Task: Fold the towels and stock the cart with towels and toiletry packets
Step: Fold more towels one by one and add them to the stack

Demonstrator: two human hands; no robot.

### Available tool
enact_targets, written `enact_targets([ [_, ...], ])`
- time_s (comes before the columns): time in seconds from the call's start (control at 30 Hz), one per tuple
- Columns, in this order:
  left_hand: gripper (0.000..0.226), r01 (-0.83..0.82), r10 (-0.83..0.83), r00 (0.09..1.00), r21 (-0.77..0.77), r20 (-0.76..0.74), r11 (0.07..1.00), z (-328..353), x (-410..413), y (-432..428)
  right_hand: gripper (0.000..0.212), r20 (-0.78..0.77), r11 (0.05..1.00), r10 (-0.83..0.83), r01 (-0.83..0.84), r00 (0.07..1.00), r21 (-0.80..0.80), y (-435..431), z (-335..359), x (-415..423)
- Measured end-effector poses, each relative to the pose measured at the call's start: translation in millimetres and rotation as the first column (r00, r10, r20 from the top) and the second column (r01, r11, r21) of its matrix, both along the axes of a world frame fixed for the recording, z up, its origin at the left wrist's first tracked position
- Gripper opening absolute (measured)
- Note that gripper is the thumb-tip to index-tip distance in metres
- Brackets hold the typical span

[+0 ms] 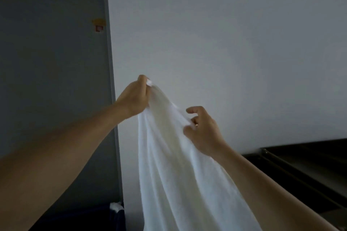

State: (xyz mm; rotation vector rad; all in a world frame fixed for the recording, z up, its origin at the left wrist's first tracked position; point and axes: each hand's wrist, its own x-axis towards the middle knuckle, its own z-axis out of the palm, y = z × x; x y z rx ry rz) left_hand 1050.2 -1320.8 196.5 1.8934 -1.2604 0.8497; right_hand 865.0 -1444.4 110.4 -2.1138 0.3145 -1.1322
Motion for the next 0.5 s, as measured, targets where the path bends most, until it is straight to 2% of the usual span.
enact_targets([
  [0.03,0.022,0.014,-0.015,1.0,0.048,0.006,0.999,-9,-2,0,0.046,0.024,1.0,0.015,-0.015,1.0,0.012,-1,-2,-3],
  [0.1,0.021,0.043,-0.044,0.999,-0.025,-0.013,0.999,-14,-7,-3,0.046,0.163,1.0,0.011,-0.01,0.987,-0.008,0,3,-8],
  [0.17,0.017,0.016,-0.042,0.982,-0.141,-0.186,0.99,-6,-15,-13,0.048,0.238,0.998,0.009,0.007,0.971,-0.064,2,4,-10],
  [0.2,0.017,0.019,-0.079,0.938,-0.177,-0.339,0.984,-2,-19,-18,0.049,0.215,0.994,0.01,0.014,0.976,-0.112,3,-2,-10],
  [0.23,0.017,0.057,-0.16,0.853,-0.216,-0.497,0.975,1,-25,-23,0.05,0.153,0.986,-0.004,0.03,0.988,-0.165,4,-10,-10],
  [0.27,0.018,0.113,-0.254,0.745,-0.259,-0.617,0.959,0,-31,-26,0.052,0.077,0.978,-0.032,0.048,0.996,-0.205,2,-20,-9],
  [0.3,0.02,0.148,-0.309,0.674,-0.286,-0.671,0.947,-3,-37,-29,0.053,0.015,0.974,-0.062,0.064,0.998,-0.219,-2,-28,-9],
  [0.33,0.021,0.163,-0.316,0.664,-0.282,-0.677,0.946,-8,-43,-30,0.053,-0.029,0.976,-0.084,0.077,0.996,-0.206,-6,-35,-10],
  [0.43,0.023,0.168,-0.281,0.806,-0.255,-0.521,0.952,-29,-56,-31,0.051,-0.056,0.979,-0.1,0.088,0.993,-0.184,-10,-41,-11],
  [0.5,0.023,0.216,-0.311,0.854,-0.259,-0.417,0.941,-39,-62,-32,0.042,-0.058,0.982,-0.084,0.073,0.995,-0.174,-6,-40,-9],
])
